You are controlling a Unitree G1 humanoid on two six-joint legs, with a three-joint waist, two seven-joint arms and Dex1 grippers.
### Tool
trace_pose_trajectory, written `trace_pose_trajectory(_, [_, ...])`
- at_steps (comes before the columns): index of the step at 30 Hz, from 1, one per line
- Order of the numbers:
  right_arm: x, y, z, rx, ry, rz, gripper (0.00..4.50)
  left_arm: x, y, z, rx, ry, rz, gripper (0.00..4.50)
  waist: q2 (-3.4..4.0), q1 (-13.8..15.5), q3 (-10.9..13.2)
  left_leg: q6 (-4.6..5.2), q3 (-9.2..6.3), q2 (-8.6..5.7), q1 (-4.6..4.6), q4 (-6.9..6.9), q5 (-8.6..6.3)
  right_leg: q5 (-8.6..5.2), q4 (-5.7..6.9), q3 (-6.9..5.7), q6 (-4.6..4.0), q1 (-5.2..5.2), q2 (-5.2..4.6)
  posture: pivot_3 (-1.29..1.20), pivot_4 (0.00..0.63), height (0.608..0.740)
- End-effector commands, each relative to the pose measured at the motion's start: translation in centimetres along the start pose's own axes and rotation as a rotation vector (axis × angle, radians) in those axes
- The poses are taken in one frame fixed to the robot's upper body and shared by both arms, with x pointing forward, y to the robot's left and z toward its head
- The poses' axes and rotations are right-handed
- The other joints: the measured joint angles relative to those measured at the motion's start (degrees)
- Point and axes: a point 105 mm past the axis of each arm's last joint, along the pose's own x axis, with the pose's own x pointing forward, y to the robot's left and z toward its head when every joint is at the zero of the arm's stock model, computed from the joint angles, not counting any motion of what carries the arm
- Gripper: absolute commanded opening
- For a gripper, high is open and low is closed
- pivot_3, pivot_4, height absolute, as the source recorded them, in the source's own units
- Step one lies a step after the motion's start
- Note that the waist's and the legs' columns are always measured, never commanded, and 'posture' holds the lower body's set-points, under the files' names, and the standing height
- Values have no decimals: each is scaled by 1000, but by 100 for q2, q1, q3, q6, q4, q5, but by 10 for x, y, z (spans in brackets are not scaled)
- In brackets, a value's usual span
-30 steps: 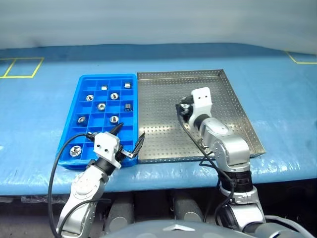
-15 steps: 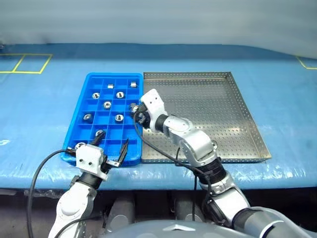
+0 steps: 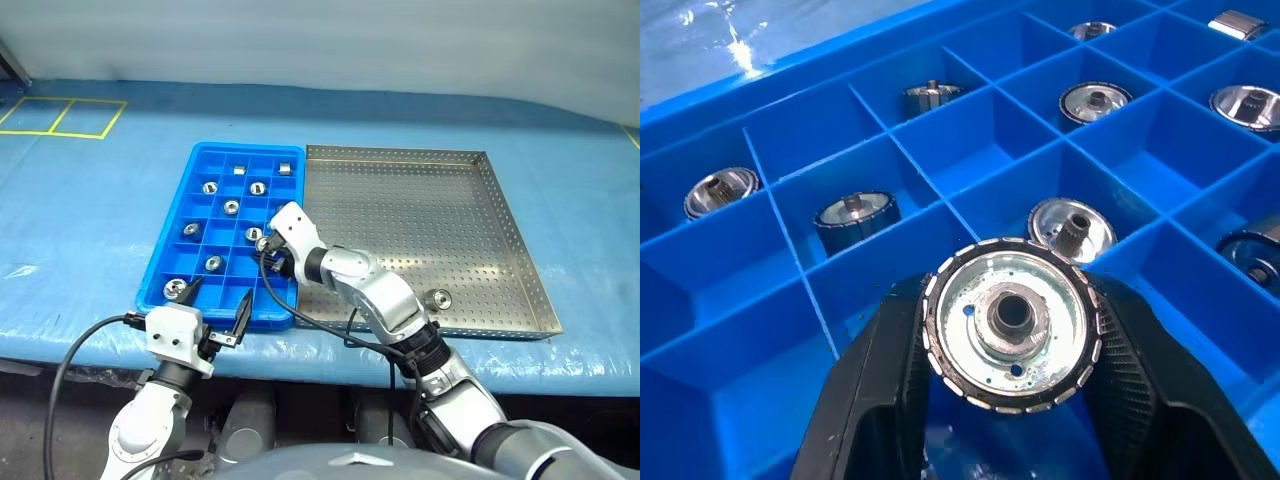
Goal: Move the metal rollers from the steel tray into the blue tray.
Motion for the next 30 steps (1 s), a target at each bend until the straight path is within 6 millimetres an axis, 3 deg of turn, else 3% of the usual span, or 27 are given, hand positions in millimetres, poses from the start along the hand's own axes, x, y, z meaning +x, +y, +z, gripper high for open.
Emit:
trace_pose_trajectory(1, [-7, 2, 9, 0, -35, 12, 2662, 0, -5, 19, 17, -74, -22, 4500, 0, -3, 0, 0, 0, 0, 1, 0, 0, 0, -1, 0, 0, 0, 0, 226, 150, 740])
trace_pose_trajectory(6, [-16, -4, 6, 22, -30, -23, 4347, 4, -9, 19, 13, -73, -54, 4500, 0, -5, 0, 0, -1, 0, 0, 3, 0, 0, 0, 0, 0, 2, 0, 200, 150, 740])
trace_pose_trajectory(7, [-18, -6, 6, 25, -31, -31, 4460, 5, -10, 19, 11, -73, -60, 4500, 0, -7, 0, 0, -1, 0, 0, 4, 0, 0, -1, 0, 0, 2, -1, 200, 150, 740])
trace_pose_trajectory(12, [-32, -19, 13, 26, -56, -85, 4460, 8, -12, 20, 13, -75, -89, 4500, 0, -32, 0, 0, 1, 0, 0, 6, 0, 0, -2, 1, 0, 2, -1, 163, 150, 740])
trace_pose_trajectory(17, [-57, -47, 19, -13, -61, -193, 4460, 14, -15, 21, 16, -79, -120, 4500, 0, -75, 0, 0, 1, 0, -4, 4, 0, 0, -1, 0, 0, -1, -1, 116, 150, 740])
trace_pose_trajectory(22, [-95, -86, 7, -27, 26, -400, 4460, 21, -21, 22, 5, -84, -170, 4500, 0, -163, 0, 0, 2, -2, -5, 6, 0, 0, -3, 2, 0, 0, -1, 61, 150, 740])
trace_pose_trajectory(30, [-138, -102, -14, 108, 131, -534, 4460, 30, -27, 20, -11, -88, -231, 4500, 0, -402, -1, 0, 3, -2, -4, 6, 0, 0, 0, 4, 0, 0, 0, -19, 150, 740])
